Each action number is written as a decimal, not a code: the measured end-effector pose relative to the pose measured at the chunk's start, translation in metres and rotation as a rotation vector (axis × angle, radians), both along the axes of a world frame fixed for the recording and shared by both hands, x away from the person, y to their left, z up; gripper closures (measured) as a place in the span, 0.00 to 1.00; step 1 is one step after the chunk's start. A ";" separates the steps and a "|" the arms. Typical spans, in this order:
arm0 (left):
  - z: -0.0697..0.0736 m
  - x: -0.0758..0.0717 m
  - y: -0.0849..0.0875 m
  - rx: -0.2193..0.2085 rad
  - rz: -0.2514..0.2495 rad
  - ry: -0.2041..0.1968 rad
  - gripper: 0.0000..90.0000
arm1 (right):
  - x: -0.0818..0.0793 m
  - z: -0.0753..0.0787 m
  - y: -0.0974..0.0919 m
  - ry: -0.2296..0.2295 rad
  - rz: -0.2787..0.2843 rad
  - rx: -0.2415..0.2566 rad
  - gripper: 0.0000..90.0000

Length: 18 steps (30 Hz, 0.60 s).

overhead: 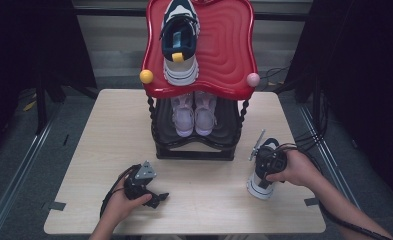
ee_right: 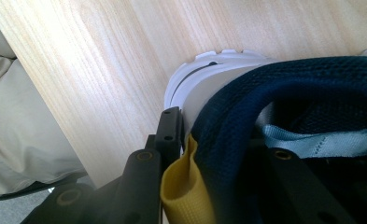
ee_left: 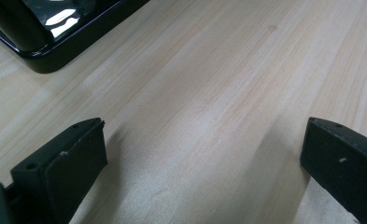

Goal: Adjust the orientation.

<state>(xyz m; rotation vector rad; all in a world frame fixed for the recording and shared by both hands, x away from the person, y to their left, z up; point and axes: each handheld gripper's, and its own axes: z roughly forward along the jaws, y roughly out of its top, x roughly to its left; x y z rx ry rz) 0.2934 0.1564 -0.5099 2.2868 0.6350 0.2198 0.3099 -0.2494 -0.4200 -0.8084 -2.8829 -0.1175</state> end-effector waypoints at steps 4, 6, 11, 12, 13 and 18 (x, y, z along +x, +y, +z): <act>0.000 0.000 0.000 0.001 -0.001 0.000 0.00 | 0.000 -0.001 -0.001 0.008 -0.017 0.020 0.78; 0.000 0.000 0.000 0.002 -0.001 -0.001 0.00 | 0.000 0.000 -0.002 0.001 0.000 0.015 0.78; 0.000 0.000 0.000 -0.007 0.005 0.000 0.00 | -0.001 0.001 -0.002 -0.003 0.028 0.001 0.79; 0.000 0.000 0.000 -0.007 0.004 0.000 0.00 | -0.002 0.001 -0.001 0.013 0.015 0.011 0.79; 0.000 0.000 0.000 -0.006 0.004 0.000 0.00 | -0.002 0.001 -0.002 0.000 0.028 0.001 0.79; 0.000 0.000 0.000 -0.007 0.005 0.000 0.00 | -0.004 0.002 -0.002 -0.004 0.043 -0.007 0.79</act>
